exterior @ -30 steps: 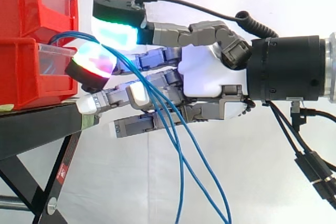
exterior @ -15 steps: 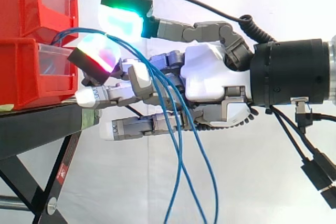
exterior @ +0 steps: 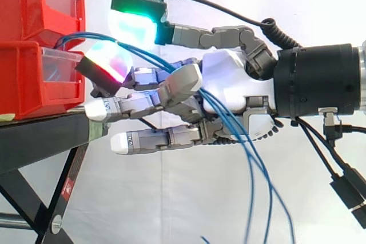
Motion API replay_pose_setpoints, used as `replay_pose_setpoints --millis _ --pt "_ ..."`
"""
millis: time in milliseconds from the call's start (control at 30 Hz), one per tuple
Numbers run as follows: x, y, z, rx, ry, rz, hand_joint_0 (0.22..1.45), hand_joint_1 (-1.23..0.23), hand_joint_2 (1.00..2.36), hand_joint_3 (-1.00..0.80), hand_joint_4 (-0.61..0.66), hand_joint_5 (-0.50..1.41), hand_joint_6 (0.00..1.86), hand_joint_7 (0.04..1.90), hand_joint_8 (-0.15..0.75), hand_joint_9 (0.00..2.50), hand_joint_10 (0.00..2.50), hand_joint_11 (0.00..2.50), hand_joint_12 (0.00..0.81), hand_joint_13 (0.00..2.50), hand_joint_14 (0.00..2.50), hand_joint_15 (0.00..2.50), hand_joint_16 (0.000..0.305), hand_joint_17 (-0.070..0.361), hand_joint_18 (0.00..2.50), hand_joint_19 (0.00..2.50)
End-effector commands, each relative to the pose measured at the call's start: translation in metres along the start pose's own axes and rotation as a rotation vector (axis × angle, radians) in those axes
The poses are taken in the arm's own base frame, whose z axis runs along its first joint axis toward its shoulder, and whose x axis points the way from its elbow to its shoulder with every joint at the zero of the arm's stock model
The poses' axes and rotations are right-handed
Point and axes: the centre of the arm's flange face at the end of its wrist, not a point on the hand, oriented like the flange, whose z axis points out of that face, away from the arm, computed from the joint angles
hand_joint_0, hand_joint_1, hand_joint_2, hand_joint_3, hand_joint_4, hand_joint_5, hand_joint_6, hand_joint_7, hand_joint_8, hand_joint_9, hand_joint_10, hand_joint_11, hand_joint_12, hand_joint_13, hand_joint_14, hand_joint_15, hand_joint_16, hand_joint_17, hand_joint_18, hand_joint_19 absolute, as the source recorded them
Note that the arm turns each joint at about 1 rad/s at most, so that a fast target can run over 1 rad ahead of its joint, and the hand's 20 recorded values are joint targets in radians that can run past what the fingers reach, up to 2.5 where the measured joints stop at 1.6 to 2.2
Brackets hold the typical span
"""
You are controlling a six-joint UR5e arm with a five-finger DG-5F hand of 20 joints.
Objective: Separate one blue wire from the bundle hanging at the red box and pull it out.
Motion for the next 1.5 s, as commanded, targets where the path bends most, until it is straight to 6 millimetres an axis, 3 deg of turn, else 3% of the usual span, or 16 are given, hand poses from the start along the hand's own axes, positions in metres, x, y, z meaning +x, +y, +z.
replay_pose_setpoints --millis 0,300,400,500,533,733,1200,1467 --pt "0.0 0.0 0.0 0.001 0.001 -0.003 0.69 -0.71 1.02 -0.22 0.2 -0.19 0.76 1.09 0.364 0.76 0.01 0.48 0.354 1.65 0.02 1.23 0.042 0.095 0.53 0.33" --pt "-0.003 0.0 -0.001 0.016 -0.007 -0.096 0.69 -0.7 1.02 -0.23 0.2 -0.19 0.76 1.1 0.366 0.81 0.02 0.59 0.312 1.7 0.0 1.74 0.045 0.101 0.72 0.65" --pt "-0.004 0.0 -0.002 0.02 -0.011 -0.137 0.69 -0.7 1.02 -0.22 0.2 -0.19 0.76 1.08 0.375 0.86 0.02 0.71 0.302 1.63 0.35 1.64 0.045 0.102 0.78 0.74" --pt "-0.006 -0.001 -0.002 0.021 -0.012 -0.181 0.7 -0.7 1.02 -0.23 0.2 -0.19 0.76 1.09 0.377 0.92 0.02 0.83 0.305 1.57 0.52 1.59 0.046 0.103 0.79 0.73" --pt "-0.006 -0.002 -0.002 0.023 -0.011 -0.221 0.7 -0.7 1.02 -0.23 0.2 -0.19 0.76 1.09 0.387 1.0 0.02 0.97 0.307 1.55 0.55 1.57 0.046 0.105 0.78 0.72" --pt "-0.006 0.0 -0.002 0.02 -0.013 -0.257 0.7 -0.7 1.02 -0.23 0.21 -0.2 0.76 1.09 0.374 1.11 0.01 1.23 0.308 1.51 0.54 1.55 0.047 0.106 0.74 0.7" --pt "-0.011 0.001 -0.002 0.023 -0.016 -0.268 0.7 -0.7 1.02 -0.23 0.19 -0.2 0.77 1.07 0.376 1.08 0.02 1.19 0.302 1.49 0.53 1.55 0.047 0.106 0.72 0.71" --pt "-0.015 0.025 -0.002 -0.001 -0.031 -0.299 0.7 -0.71 1.02 -0.23 0.18 -0.19 0.76 1.07 0.359 1.14 0.01 1.33 0.305 1.49 0.48 1.55 0.047 0.106 0.7 0.69"
